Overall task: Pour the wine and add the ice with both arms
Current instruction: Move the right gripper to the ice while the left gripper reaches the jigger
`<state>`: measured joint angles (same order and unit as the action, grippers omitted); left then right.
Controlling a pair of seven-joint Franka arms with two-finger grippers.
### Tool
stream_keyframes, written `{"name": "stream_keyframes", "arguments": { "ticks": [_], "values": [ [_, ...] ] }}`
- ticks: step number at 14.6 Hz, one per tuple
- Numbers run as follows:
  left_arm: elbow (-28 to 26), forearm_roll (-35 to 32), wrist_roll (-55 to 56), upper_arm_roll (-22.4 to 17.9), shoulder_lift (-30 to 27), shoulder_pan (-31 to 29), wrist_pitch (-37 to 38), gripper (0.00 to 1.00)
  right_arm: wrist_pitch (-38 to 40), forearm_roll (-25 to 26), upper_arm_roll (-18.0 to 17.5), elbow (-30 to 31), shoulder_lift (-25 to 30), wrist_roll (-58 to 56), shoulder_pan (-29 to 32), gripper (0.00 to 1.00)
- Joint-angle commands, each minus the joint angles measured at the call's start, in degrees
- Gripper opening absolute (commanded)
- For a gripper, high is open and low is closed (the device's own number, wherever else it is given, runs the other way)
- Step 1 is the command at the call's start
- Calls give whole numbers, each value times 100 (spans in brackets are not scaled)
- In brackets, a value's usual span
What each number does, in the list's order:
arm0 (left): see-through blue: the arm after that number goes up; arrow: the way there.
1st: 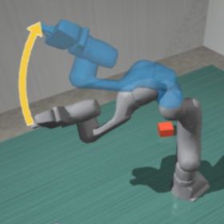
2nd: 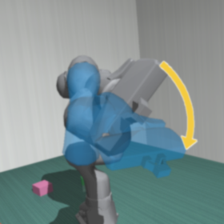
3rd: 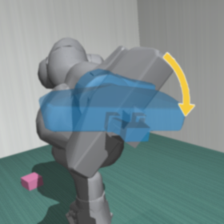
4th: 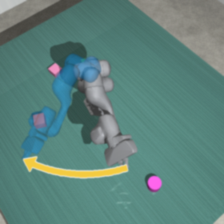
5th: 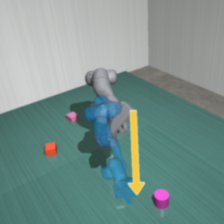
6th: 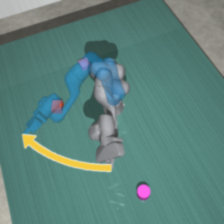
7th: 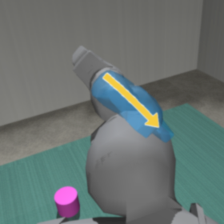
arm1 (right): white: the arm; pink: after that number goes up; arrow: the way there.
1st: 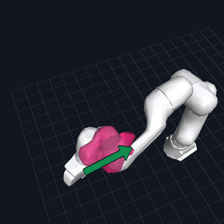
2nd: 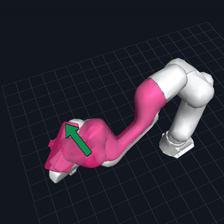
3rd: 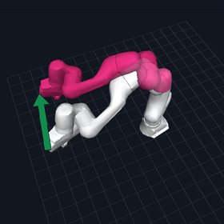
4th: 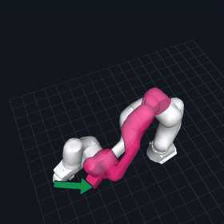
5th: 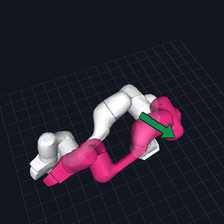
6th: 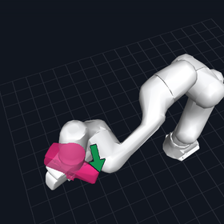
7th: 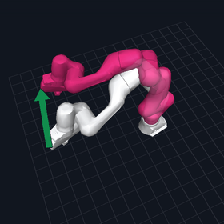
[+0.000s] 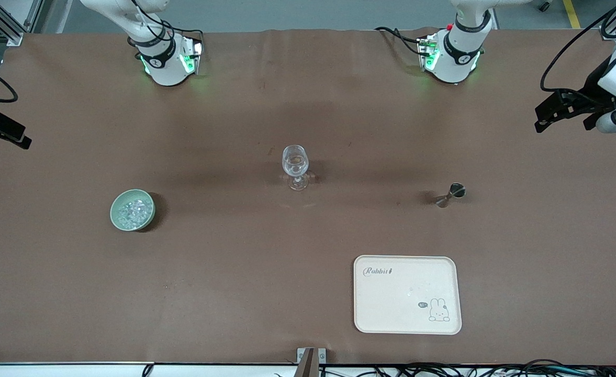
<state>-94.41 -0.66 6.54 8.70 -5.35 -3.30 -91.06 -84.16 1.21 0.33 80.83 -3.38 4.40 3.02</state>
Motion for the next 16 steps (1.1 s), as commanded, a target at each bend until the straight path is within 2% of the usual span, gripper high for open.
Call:
{"name": "stream_keyframes", "arguments": {
  "ticks": [1, 4, 10, 11, 13, 16],
  "values": [
    [116, -39, -12, 8, 69, -22, 45, 100, -13, 2, -25, 38, 48, -53, 58, 100],
    [133, -57, 23, 8, 96, -22, 45, 100, 14, 2, -25, 38, 48, -44, 41, 100],
    [327, -109, -82, -88, 886, -338, 45, 100, 14, 2, -33, 108, -66, -106, 40, 100],
    [318, -14, -30, -71, 1052, -599, 45, 100, -30, 2, -33, 187, -110, -106, 40, 100],
    [335, 197, 23, -71, 1351, -786, 19, 100, -353, 2, -33, 502, -206, -123, 32, 100],
    [362, 373, 189, -79, 1817, -883, -139, 100, -1214, 2, -33, 1328, -207, -132, 14, 100]
  ]
}}
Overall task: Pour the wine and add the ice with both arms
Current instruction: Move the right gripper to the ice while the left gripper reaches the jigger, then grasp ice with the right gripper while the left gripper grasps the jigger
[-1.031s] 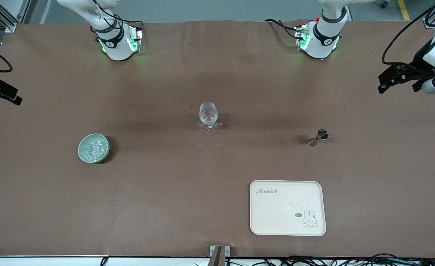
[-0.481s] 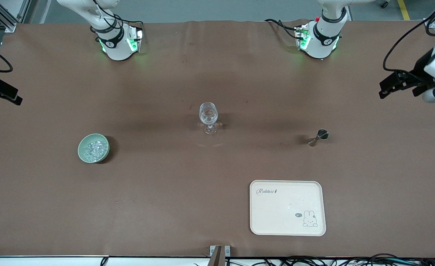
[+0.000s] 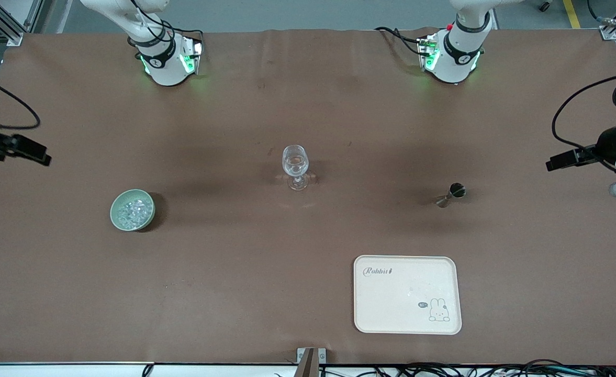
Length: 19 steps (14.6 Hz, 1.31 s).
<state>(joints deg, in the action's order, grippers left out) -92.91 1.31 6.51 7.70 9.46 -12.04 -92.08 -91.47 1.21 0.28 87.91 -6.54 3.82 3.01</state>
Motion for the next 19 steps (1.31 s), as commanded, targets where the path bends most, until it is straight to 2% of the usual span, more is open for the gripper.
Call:
{"name": "stream_keyframes", "arguments": {
  "ticks": [1, 5, 9, 12, 14, 16, 19],
  "values": [
    [203, 307, 428, 21, 503, -105, -143, 100, -834, 2, -28, 935, 100, -74, 16, 100],
    [177, 1676, 1509, 21, 1320, -676, -223, 99, -2232, 2, -28, 2008, -5, -74, 16, 100],
    [168, 2555, 2045, 21, 2093, -931, -223, 96, -3243, 2, -28, 2782, -199, -92, 16, 100],
    [124, 3233, 2232, 21, 2656, -1107, -214, 95, -3982, 2, -28, 3108, -593, -92, 24, 100],
    [71, 3751, 2232, 21, 3043, -1169, -206, 89, -4448, 2, -28, 3284, -840, -92, 42, 100],
    [63, 4138, 2241, 21, 3333, -1187, -205, 88, -4573, 2, -28, 3337, -989, -92, 51, 98],
    [-113, 4525, 2363, 21, 3519, -1117, -197, 87, -4582, 2, -36, 3355, -1104, -83, 33, 90]
  ]
}}
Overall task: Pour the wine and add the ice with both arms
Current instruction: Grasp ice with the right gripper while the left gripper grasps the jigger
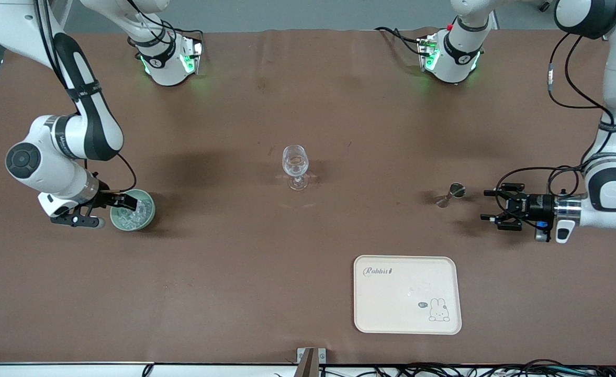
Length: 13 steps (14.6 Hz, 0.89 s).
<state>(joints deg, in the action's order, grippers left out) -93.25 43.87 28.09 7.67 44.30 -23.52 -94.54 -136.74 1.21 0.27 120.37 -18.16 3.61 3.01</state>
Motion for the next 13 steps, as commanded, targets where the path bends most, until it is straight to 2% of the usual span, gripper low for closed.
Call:
{"name": "stream_keyframes", "arguments": {
  "ticks": [1, 4, 6, 13],
  "values": [
    [-97, 358, 223, 24, 95, 58, 50, 86, -54, 2, -36, 153, 49, -62, 15, 87],
    [-167, 526, 232, 59, 289, 67, 50, 79, -229, 2, -36, 302, -4, -62, 15, 76],
    [-202, 553, 232, 77, 368, 102, 50, 78, -300, 2, -45, 356, -21, -53, -2, 73],
    [-404, 597, 135, 103, 368, 269, 41, 64, -362, -7, -54, 435, -92, -53, -64, 64]
  ]
}}
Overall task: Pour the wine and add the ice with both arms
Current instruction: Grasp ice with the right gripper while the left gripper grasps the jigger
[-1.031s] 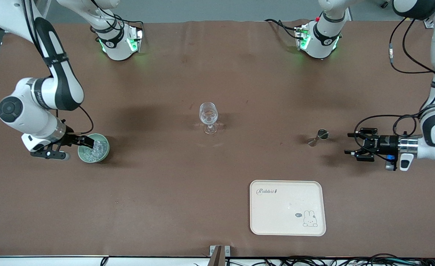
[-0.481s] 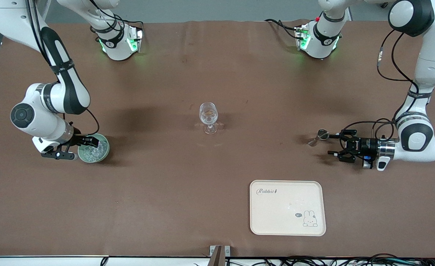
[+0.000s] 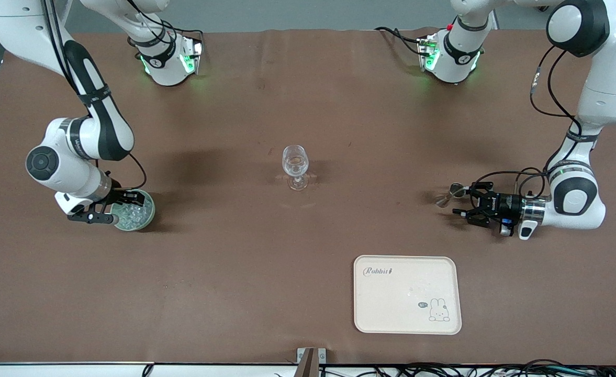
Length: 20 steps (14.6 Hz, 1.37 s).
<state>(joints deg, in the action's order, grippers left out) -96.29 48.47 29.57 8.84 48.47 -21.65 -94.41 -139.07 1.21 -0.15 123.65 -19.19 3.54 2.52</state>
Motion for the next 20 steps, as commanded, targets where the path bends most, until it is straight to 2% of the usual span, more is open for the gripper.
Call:
{"name": "stream_keyframes", "arguments": {
  "ticks": [1, 6, 11, 17, 20],
  "values": [
    [-109, 136, -12, -14, -48, 126, 28, 63, -129, -7, -11, 107, 3, -38, -24, 64],
    [-145, 154, -12, -14, -39, 153, 28, 46, -164, -7, -11, 168, 3, -47, -41, 59],
    [-180, 154, -12, -14, -39, 153, 28, 25, -340, -7, -11, 168, -50, -38, -41, 56],
    [-171, 163, -12, -14, -39, 153, 28, 11, -349, -7, -11, 168, -58, -38, -33, 50],
    [-171, 443, 93, -14, -83, 240, 28, 2, -367, -7, -2, 168, -85, -38, -15, 45]
  ]
}}
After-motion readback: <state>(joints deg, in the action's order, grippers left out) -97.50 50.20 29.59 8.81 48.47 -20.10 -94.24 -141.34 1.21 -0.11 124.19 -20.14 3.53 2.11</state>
